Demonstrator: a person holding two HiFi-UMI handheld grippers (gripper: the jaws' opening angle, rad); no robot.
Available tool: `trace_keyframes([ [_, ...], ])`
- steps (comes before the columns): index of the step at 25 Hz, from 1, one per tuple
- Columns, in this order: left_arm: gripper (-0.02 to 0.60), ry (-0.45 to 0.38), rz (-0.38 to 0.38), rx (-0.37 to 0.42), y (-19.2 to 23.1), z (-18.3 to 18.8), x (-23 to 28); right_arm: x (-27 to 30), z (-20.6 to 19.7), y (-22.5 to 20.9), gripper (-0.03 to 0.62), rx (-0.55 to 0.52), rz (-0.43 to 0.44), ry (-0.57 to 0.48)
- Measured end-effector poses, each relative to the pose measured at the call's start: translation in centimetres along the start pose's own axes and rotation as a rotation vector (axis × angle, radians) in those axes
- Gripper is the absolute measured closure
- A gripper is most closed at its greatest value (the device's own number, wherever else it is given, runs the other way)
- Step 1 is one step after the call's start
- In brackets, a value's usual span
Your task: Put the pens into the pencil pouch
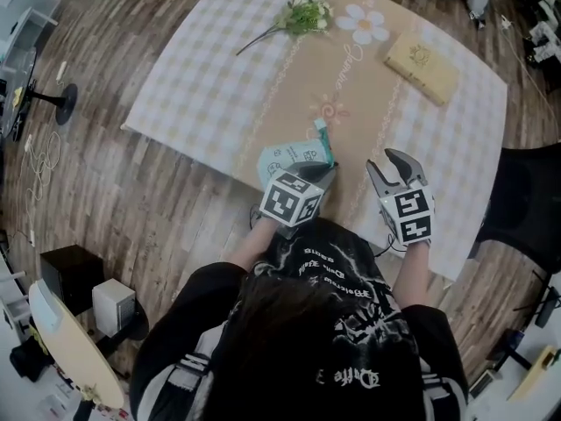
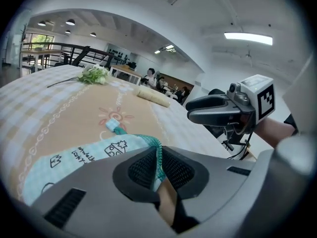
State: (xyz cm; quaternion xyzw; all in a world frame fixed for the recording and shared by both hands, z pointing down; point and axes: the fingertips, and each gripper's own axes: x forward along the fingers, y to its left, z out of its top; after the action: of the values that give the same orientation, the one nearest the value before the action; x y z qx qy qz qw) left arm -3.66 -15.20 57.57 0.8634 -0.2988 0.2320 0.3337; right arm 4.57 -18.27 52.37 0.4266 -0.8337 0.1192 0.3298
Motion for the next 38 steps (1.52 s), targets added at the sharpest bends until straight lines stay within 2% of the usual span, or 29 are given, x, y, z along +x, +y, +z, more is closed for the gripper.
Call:
trace_keyframes([
  [3,0.531,0.069,-0.017,-0.005,-1.0,-1.3,0.9,-0.5,-0.8,0.4,0.411,0.036,-0.024,-0.008],
  [8,0.429,0.17,-0.055,-0.049,-1.7,-3.8,2.5,-0.8,-2.1,1.5,0.413,0.064,-0.033,0.007],
  [11,0.414,0.177,-0.063,-0.055,-2.1,-4.1,2.6,-1.0,-2.6,1.8,0.411,0.075,-0.042,0.007],
  [13,0.378,0.161,-0.079,-0.059,-2.6,-3.8,2.1,-1.1,-2.6,1.7,0.411,0.09,-0.052,-0.005],
  [17,0.354,0.096,-0.081,-0.032,-3.3,-2.4,0.6,-1.5,-2.4,1.7,0.41,0.141,-0.064,-0.045],
  [22,0.354,-0.071,-0.057,-0.001,-2.9,0.4,-2.1,-1.9,-2.4,1.7,0.41,0.183,-0.112,-0.095],
  [25,0.354,-0.171,-0.045,0.0,-1.7,1.9,-4.1,-2.6,-2.1,1.3,0.41,0.196,-0.159,-0.141],
  [29,0.354,-0.262,-0.015,0.016,0.5,2.8,-6.5,-3.7,-1.3,1.4,0.41,0.217,-0.195,-0.246],
  [32,0.355,-0.357,0.015,0.035,1.9,3.5,-8.9,-4.2,-1.5,1.2,0.41,0.239,-0.236,-0.278],
  [36,0.355,-0.402,0.055,0.109,2.7,3.6,-11.0,-4.9,-2.3,0.4,0.41,0.251,-0.287,-0.286],
  [38,0.356,-0.409,0.073,0.117,3.2,3.6,-11.6,-5.3,-2.6,-0.3,0.41,0.269,-0.31,-0.292],
])
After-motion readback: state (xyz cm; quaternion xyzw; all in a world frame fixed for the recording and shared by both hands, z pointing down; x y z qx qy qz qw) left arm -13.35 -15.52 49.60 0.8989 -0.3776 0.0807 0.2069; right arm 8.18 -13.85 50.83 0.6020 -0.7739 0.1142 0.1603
